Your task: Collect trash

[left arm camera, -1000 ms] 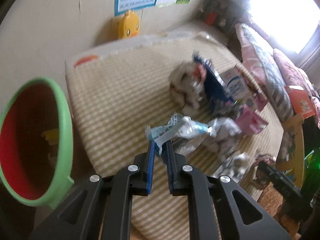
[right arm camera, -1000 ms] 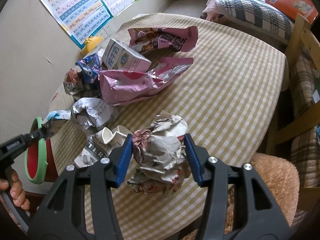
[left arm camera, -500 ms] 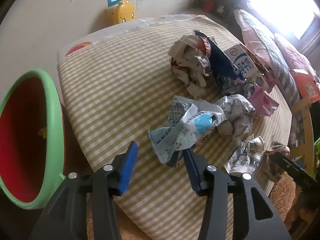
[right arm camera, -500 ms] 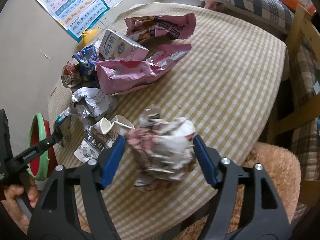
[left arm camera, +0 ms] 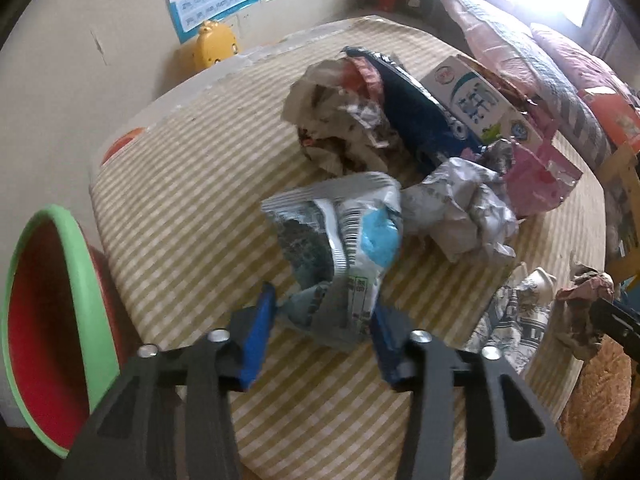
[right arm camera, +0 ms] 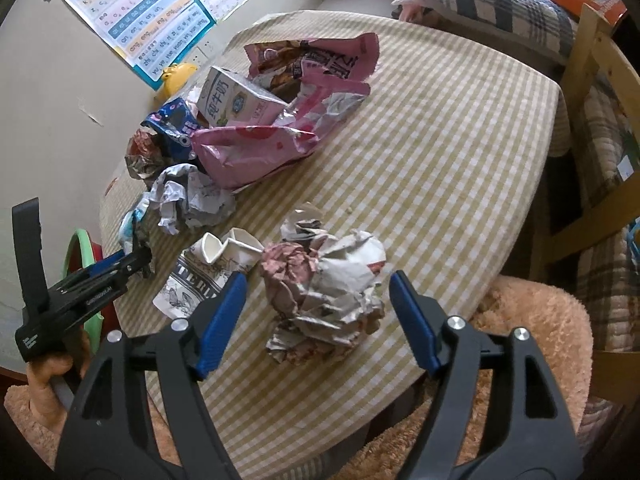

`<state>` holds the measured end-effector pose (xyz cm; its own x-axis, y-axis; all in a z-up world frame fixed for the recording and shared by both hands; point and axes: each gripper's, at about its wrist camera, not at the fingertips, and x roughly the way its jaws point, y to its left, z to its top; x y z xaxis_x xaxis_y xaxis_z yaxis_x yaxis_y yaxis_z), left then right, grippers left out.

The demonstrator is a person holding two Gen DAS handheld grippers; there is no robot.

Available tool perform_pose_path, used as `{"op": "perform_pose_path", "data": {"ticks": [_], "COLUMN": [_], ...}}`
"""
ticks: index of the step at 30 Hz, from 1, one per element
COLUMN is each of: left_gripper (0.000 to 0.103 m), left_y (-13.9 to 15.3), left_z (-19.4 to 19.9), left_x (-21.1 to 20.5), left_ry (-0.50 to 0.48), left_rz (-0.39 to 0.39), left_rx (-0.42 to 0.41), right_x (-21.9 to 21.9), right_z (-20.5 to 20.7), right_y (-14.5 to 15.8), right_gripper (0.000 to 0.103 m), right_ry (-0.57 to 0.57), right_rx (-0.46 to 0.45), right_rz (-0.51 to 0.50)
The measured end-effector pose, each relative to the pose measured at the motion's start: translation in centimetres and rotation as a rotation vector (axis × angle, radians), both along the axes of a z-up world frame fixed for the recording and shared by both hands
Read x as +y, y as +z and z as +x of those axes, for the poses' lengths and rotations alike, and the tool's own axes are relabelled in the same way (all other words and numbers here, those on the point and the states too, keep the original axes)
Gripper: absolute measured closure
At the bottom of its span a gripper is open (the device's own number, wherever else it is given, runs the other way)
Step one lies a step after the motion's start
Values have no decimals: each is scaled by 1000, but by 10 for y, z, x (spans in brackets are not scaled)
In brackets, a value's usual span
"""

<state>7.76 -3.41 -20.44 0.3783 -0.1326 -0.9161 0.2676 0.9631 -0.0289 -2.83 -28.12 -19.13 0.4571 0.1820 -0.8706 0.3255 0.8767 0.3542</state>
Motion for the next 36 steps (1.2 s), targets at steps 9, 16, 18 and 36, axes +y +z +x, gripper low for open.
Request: {"op": "perform_pose_path", "data": {"ticks": [9,16,18,36], "left_gripper": [77,77,77,77], "left_y": [8,44,56,101], "left_z": [-2,-16,-16,-29], "left_x": [19,36,42,78], "left_ry": [54,90,106,174], "left_rz": [-61,-125,-148,-218], "left_rx": [-1,-83,-107,-227], "right_x": [1,2,5,81], "right_z": [0,0,2,31], "right_y": [4,31,41,108], "right_gripper": [56,59,59,59], "right_ry": [-2,-16,-7,197], "right_rx": [-19,-100,-124,-276], "right_rz": [9,-12,-20,-58]}}
